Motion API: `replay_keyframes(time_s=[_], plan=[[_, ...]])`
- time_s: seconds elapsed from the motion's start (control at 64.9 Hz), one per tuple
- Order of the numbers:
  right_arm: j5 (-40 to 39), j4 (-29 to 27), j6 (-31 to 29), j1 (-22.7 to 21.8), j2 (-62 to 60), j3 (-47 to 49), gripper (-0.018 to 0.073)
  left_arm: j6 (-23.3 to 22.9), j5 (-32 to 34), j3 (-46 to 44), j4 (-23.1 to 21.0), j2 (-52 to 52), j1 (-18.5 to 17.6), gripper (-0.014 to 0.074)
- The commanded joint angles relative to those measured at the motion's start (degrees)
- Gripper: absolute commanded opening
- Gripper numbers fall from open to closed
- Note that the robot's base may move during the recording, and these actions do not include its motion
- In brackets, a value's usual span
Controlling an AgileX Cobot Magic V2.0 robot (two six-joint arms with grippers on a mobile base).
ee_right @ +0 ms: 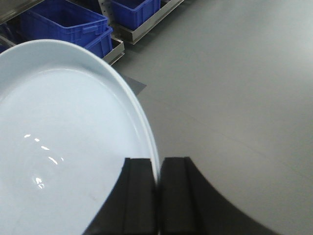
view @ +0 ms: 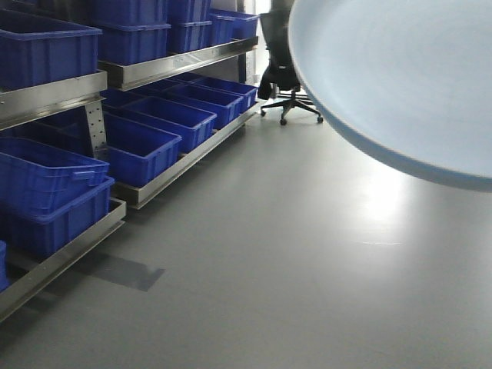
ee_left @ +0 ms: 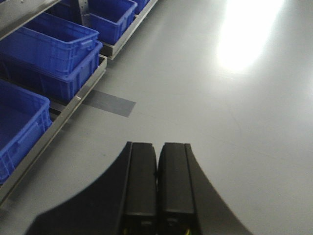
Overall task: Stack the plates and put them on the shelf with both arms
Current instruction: 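Carry the pale blue plate stack in the right gripper toward the bin shelf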
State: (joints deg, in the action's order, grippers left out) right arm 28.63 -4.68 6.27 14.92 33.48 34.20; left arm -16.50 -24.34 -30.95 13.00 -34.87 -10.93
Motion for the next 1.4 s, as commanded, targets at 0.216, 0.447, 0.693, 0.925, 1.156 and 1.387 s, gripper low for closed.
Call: replay_keyframes(time_s=[0.216,0.447,0.693,0.925,1.156,1.387], plan=[[-5.27,-0.48,-0.12,-0.27,-0.08,1.77,0.0015,-0.55,4.61,-1.75,0.38,0.13,-0.10,0.0083],[-5.27,-0.48,-0.12,-0.27,-0.08,1.77,0.0015,-0.55,4.61,-1.75,0.38,0.13,-0.10,0.0083],[-5.34,-0.48,-0.12,-0.27,-0.08,1.77,0.0015,-0.55,4.61,-1.75,0.38,0.13,-0.10,0.0083],[-5.27,-0.48,-0.12,-0.27,-0.08,1.77,0.0015,-0.55,4.61,-1.75,0.38,0.13,-0.10,0.0083],[-5.27,-0.48,-0.12,-0.27,-0.08,1.77,0.0015,-0.55,4.61,-1.75,0.38,0.13,-0.10,0.0083],[-5.27,-0.48,-0.12,-0.27,-0.08,1.77,0.0015,-0.55,4.61,-1.75,0.38,0.13,-0.10,0.0083]])
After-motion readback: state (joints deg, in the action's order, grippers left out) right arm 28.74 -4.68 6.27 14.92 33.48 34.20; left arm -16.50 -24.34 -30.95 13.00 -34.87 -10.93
